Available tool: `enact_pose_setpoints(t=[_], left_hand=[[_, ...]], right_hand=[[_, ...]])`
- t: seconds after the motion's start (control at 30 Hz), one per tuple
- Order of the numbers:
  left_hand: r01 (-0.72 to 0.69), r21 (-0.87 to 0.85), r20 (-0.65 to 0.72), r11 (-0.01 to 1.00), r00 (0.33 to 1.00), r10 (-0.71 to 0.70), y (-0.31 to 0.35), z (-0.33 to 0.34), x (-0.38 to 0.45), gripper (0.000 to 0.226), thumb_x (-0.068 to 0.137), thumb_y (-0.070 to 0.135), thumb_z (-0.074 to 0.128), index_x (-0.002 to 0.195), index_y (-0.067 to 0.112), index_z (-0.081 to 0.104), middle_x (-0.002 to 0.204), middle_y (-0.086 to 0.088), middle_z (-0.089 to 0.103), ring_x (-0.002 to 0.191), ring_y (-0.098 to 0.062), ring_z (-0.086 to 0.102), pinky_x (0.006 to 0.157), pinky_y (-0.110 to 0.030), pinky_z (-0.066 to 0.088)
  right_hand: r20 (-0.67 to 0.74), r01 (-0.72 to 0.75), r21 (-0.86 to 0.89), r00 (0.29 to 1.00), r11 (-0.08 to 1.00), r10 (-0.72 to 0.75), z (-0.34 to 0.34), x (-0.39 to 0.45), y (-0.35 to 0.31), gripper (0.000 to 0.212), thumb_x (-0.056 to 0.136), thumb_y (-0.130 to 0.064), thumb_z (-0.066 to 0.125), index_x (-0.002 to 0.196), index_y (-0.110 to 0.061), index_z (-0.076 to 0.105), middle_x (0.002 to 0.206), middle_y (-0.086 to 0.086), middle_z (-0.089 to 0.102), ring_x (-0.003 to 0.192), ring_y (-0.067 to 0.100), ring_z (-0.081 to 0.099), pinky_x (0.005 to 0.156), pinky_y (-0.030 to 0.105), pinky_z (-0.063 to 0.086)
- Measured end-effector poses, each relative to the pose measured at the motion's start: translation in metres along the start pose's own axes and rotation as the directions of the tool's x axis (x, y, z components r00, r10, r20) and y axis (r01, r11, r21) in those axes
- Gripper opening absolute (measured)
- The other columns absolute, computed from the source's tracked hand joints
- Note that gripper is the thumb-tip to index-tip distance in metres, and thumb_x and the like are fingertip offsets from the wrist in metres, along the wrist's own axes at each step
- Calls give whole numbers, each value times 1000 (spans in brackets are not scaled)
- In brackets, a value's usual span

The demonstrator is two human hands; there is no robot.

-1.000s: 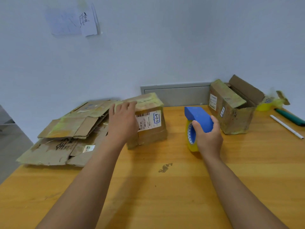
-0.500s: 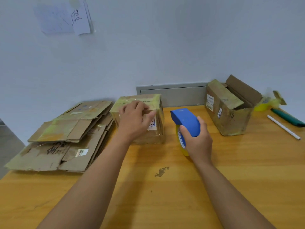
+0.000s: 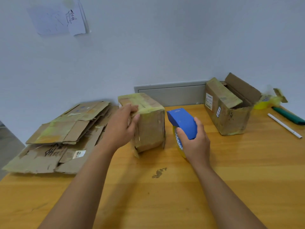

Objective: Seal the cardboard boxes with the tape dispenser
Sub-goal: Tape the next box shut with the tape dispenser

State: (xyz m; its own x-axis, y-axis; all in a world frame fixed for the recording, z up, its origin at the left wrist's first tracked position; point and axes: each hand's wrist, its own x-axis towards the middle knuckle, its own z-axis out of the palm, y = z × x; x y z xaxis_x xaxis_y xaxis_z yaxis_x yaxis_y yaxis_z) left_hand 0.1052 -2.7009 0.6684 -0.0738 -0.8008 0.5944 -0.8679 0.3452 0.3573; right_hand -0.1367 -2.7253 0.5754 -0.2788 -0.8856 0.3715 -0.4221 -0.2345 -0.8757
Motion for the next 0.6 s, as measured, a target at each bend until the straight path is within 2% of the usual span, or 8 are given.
enact_pose_setpoints(t=[0.1,0.2,0.27,0.37,0.4,0.47,0.53,0.6], left_hand=[[35,-71,56,997,998,-31,-10,-5,-20,31,100,28,53,131,27,52,130,17,52,123,-1,46,97,-26,41],[82,-81,-33,993,996,-84,-7,1,-18,24,98,29,60,120,19,63,135,5,59,138,-10,42,104,-31,39],[79,-115,-76,990,993,-88,-6,5,-13,19,98,24,60,113,13,65,129,4,63,130,-4,47,101,-30,43],[60,-192,-36,980,997,-68,-9,7,-11,19,99,16,56,117,9,60,123,12,62,112,23,44,95,-17,41],[63,-199,-21,978,997,-68,-8,6,-10,17,100,16,55,116,11,59,122,14,61,109,25,43,92,-16,40],[42,-137,0,990,999,-42,-4,5,-8,15,100,28,53,112,21,58,119,15,62,106,14,49,84,-19,40],[-16,-26,-4,1000,1000,16,3,7,-4,24,98,43,51,112,26,60,112,17,58,100,1,51,75,-16,37],[14,-19,-45,1000,999,-15,8,9,0,21,97,42,57,106,24,65,109,16,56,101,-6,51,73,-18,36]], right_hand=[[-9,1,-15,1000,1000,-2,3,3,0,73,87,-56,67,148,-31,37,134,-2,55,107,11,47,80,29,38],[-2,3,-6,1000,1000,-3,4,3,0,73,87,-55,67,149,-30,36,135,-2,55,117,20,53,84,31,42],[-3,6,-5,1000,1000,-6,4,3,1,73,87,-55,67,149,-30,36,137,-3,54,120,20,52,87,31,42],[-12,6,-8,1000,1000,-6,3,1,1,72,88,-55,67,149,-31,36,137,-2,53,120,21,52,86,31,41],[-14,8,-10,1000,1000,-8,3,1,1,73,88,-55,66,149,-30,36,137,-2,53,119,22,52,86,32,41],[-17,19,-14,1000,1000,-19,3,0,1,73,87,-56,65,149,-30,36,137,-1,54,119,22,52,86,32,42],[-19,22,-17,1000,1000,-22,3,0,1,74,87,-56,65,149,-29,36,137,-1,54,118,22,52,85,32,41],[-17,15,-18,1000,1000,-16,3,0,1,73,87,-56,65,149,-30,35,136,-2,53,118,21,52,85,32,41]])
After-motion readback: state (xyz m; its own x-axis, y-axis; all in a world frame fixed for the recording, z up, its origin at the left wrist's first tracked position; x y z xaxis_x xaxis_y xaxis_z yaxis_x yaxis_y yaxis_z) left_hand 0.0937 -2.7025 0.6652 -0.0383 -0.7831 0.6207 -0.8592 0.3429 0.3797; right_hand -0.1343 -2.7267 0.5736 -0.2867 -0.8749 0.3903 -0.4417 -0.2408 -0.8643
